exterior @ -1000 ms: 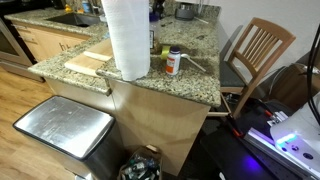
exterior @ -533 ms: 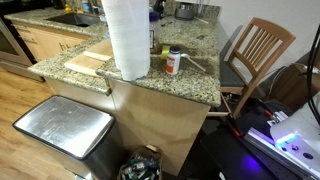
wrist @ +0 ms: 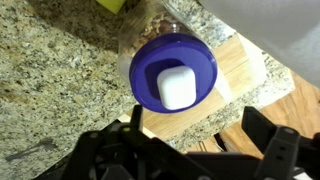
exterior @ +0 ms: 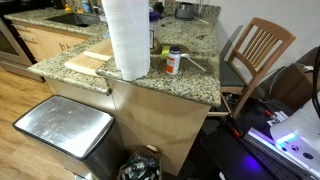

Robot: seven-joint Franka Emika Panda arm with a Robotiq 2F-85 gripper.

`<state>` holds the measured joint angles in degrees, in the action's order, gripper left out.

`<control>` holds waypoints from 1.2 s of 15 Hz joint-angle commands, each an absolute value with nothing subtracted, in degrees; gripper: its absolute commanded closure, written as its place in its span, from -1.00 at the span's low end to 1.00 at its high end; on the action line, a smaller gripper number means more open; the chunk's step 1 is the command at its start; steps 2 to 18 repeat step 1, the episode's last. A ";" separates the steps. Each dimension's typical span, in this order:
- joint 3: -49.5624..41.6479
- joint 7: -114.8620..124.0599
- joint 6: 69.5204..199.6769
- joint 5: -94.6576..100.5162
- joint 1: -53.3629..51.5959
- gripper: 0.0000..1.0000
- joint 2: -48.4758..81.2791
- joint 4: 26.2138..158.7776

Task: Put the white case on top of the jar

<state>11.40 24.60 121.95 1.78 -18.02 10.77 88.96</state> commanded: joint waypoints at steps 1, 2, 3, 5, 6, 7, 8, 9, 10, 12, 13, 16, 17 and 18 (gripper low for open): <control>11.58 24.43 121.73 -0.58 -17.17 -1.00 9.41 89.07; 11.58 24.43 121.73 -0.58 -17.17 -1.00 9.41 89.07; 11.58 24.43 121.73 -0.58 -17.17 -1.00 9.41 89.07; 11.58 24.43 121.73 -0.58 -17.17 -1.00 9.41 89.07; 11.58 24.43 121.73 -0.58 -17.17 -1.00 9.41 89.07; 11.58 24.43 121.73 -0.58 -17.17 -1.00 9.41 89.07; 11.58 24.43 121.73 -0.58 -17.17 -1.00 9.41 89.07; 11.58 24.43 121.73 -0.58 -17.17 -1.00 9.41 89.07; 11.58 24.43 121.73 -0.58 -17.17 -1.00 9.41 89.07; 11.58 24.43 121.73 -0.58 -17.17 -1.00 9.41 89.07; 11.58 24.43 121.73 -0.58 -17.17 -1.00 9.41 89.07; 11.58 24.43 121.73 -0.58 -17.17 -1.00 9.41 89.07; 11.58 24.43 121.73 -0.58 -17.17 -1.00 9.41 89.07; 11.58 24.43 121.73 -0.58 -17.17 -1.00 9.41 89.07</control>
